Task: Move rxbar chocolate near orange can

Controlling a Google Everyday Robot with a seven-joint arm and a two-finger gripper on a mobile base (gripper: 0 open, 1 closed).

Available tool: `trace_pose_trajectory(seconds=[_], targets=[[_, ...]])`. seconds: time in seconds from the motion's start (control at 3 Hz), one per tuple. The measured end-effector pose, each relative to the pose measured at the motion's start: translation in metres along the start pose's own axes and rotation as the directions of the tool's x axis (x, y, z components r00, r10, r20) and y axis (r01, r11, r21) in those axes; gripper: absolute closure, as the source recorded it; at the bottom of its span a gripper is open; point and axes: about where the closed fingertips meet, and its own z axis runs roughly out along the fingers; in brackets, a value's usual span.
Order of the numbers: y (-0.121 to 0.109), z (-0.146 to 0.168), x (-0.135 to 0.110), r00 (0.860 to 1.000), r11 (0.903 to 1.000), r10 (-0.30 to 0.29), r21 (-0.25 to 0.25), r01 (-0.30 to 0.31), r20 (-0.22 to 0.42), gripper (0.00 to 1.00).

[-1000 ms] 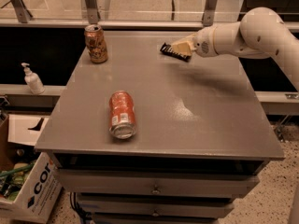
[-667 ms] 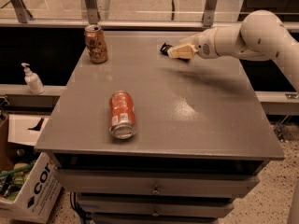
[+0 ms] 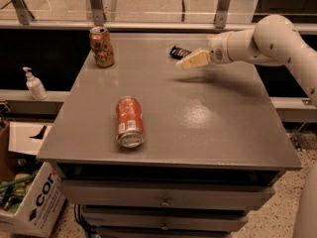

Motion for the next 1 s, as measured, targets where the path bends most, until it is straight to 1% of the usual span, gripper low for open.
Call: trace_pose_trajectory(seconds=[0.33, 0.67, 1.0], targets=[[-0.009, 0.008, 0.009, 1.000, 0.9999, -0.002, 0.013, 0.002, -0.018, 0.00], [-0.013, 0.014, 0.020, 0.999, 0.9998, 0.003, 0.021, -0.002, -0.039, 0.08], [-0.014, 0.015, 0.034, 0.998, 0.9994, 0.017, 0.030, -0.015, -0.063, 0.26]])
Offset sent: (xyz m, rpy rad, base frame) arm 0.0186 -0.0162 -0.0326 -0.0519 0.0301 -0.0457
